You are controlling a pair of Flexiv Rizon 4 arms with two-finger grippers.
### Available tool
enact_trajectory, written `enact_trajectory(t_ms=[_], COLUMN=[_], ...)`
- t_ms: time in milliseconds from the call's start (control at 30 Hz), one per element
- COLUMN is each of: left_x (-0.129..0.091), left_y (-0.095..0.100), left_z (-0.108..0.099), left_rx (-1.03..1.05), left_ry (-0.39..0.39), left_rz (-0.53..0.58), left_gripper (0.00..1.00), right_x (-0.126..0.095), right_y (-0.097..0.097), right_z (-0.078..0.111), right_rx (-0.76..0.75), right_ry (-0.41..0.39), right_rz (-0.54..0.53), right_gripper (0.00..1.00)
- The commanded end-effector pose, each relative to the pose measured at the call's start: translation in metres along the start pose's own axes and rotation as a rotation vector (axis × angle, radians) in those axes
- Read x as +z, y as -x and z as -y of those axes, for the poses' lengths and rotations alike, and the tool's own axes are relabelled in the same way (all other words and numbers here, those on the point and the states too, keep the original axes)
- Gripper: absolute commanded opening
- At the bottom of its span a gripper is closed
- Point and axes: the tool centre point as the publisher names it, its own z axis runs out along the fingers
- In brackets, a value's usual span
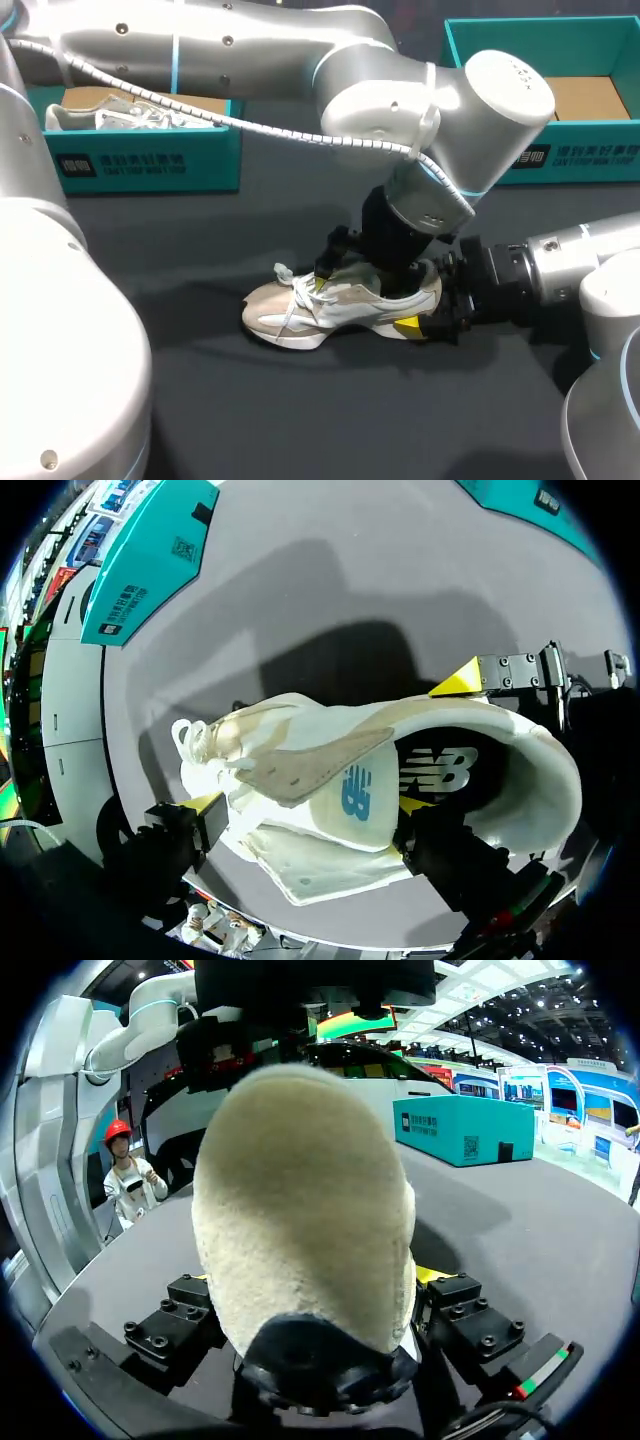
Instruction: Take the shoe out of the shoebox, open the shoe tongue, remove and reinsert the insole, then place the shoe into the shoebox
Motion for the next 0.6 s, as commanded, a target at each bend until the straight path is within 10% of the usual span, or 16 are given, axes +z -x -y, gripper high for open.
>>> enact_trajectory(t_ms=[33,600], left_x=[0.001,-0.002], left_y=[-0.003,0.025], left_z=[0.004,0.005], left_rx=[-0.004,-0.051], left_ry=[0.013,0.017], left_rz=[0.024,0.015], left_gripper=[1.00,0.77], right_x=[0.002,0.002], right_y=[0.000,0.000], right_z=[0.000,0.000], right_rx=[0.001,0.001], right_ry=[-0.004,-0.004], right_rz=[0.000,0.000], right_gripper=[0.00,0.00])
